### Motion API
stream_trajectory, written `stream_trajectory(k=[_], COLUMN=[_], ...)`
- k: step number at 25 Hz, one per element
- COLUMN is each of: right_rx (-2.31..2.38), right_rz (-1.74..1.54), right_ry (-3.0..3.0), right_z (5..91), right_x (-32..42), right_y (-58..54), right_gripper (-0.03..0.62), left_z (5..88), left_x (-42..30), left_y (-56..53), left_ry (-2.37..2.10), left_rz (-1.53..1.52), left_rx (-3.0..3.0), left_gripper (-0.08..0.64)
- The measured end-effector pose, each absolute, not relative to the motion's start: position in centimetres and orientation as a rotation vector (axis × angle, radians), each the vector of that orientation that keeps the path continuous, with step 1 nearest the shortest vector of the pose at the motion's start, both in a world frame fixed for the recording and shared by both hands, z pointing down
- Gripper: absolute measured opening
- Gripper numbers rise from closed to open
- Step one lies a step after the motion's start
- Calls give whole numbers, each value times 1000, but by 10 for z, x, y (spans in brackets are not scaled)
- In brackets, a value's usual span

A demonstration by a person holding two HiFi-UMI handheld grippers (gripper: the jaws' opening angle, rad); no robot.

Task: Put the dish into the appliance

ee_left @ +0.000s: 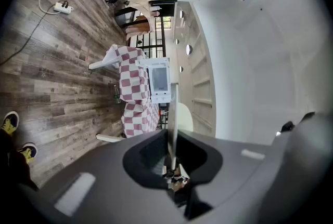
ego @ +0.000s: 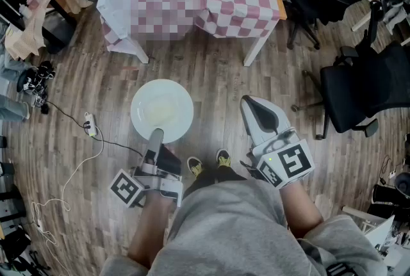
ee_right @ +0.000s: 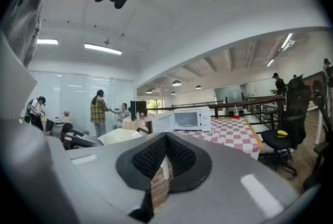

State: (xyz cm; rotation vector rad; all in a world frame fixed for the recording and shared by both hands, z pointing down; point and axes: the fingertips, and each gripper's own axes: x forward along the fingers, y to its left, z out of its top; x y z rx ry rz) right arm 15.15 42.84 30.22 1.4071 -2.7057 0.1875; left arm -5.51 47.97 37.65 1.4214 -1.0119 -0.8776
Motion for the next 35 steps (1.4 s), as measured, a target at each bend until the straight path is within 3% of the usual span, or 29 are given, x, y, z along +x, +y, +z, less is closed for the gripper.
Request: stream_trajectory(k=[35], right_rx=[1340], right_rz=[180], right_ry=[-2796], right_z=[296], right_x=[54], right_y=[431], right_gripper=[-2], left_z=[372], left_x=[-140], left_y=[468], left_ry=[-978], left_rz=[-892], left_rx=[1485], left_gripper=[35])
